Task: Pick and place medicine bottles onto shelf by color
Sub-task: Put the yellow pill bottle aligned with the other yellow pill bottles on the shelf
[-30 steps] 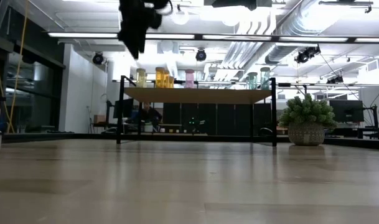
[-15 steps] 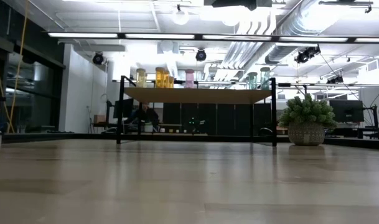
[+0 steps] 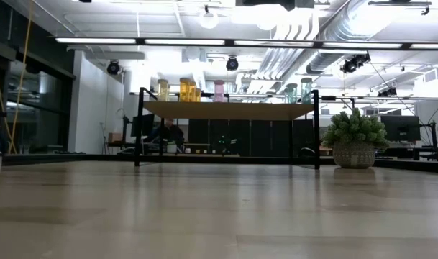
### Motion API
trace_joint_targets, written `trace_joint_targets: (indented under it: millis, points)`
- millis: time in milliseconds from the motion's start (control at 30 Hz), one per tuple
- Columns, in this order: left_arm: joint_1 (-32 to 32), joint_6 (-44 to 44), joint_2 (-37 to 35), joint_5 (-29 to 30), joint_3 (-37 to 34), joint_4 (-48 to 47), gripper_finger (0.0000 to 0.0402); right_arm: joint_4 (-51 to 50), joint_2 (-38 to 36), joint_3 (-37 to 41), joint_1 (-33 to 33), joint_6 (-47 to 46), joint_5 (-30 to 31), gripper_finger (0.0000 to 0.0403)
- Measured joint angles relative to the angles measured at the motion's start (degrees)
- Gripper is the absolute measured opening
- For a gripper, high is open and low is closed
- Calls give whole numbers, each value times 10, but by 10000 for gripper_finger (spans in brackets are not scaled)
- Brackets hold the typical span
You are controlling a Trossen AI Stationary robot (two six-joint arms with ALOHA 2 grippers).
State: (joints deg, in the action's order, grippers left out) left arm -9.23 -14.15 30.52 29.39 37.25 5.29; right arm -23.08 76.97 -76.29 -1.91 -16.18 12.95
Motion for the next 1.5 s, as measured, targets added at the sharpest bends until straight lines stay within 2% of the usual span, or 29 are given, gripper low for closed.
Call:
trace_joint_targets:
  millis: [233, 300, 467, 567, 767, 867, 933, 1033, 1133, 1200, 1333, 1500]
  points:
    - [0, 65, 25, -13, 6, -5, 268, 15, 0, 0, 0, -3, -1, 275]
    - [0, 79, 26, -25, 6, -5, 268, 15, 0, 0, 0, -17, -18, 275]
    - [0, 88, 26, -25, 6, -8, 268, 5, 0, -3, 0, -164, -117, 275]
    - [0, 88, 26, -13, 6, -8, 268, -66, -1, -3, -23, -273, -190, 275]
    - [0, 88, 28, -12, 6, -9, 268, -290, 16, -1, -162, -502, -254, 275]
    - [0, 88, 30, -12, 6, -10, 268, -329, 34, 20, -255, -645, -275, 275]
    - [1, 88, 31, -12, 6, -12, 268, -311, 46, 47, -313, -752, -294, 275]
    - [1, 88, 33, -12, 6, -12, 268, -228, 56, 96, -395, -921, -303, 275]
    - [0, 88, 33, -13, 6, -12, 268, -157, 59, 148, -464, -1067, -283, 275]
    - [0, 88, 33, -13, 6, -12, 268, -155, 59, 175, -500, -1139, -269, 275]
    - [0, 88, 33, -13, 6, -12, 268, -186, 59, 206, -530, -1156, -304, 275]
    - [0, 84, 33, -13, 6, -11, 268, -238, 59, 210, -529, -1152, -298, 275]
